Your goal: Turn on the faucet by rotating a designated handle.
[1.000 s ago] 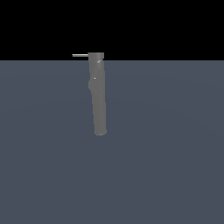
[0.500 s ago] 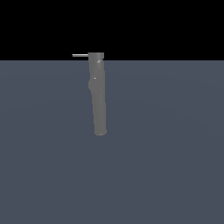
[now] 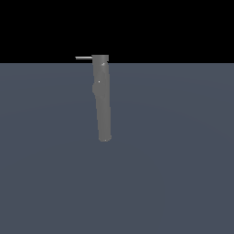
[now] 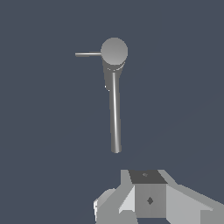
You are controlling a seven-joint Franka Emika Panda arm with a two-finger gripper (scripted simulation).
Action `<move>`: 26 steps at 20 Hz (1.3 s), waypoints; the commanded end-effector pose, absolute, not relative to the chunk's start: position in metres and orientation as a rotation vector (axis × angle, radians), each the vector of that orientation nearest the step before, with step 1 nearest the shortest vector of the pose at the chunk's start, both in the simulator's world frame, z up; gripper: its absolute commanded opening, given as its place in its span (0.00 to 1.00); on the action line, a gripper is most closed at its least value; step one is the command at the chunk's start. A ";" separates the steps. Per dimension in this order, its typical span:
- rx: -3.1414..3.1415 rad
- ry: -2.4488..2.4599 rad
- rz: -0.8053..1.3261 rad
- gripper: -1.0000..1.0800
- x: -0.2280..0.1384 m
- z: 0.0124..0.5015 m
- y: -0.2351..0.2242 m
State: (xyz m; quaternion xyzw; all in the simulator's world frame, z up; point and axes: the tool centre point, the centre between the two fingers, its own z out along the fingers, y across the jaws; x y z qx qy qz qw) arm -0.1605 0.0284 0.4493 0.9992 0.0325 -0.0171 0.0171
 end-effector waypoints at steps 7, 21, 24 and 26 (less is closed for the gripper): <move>3.106 0.120 -0.034 0.00 -0.090 0.412 0.050; 3.127 0.147 -0.007 0.00 0.001 0.330 0.089; 3.131 0.150 -0.004 0.00 0.011 0.318 0.095; 3.134 0.151 -0.002 0.00 0.016 0.311 0.098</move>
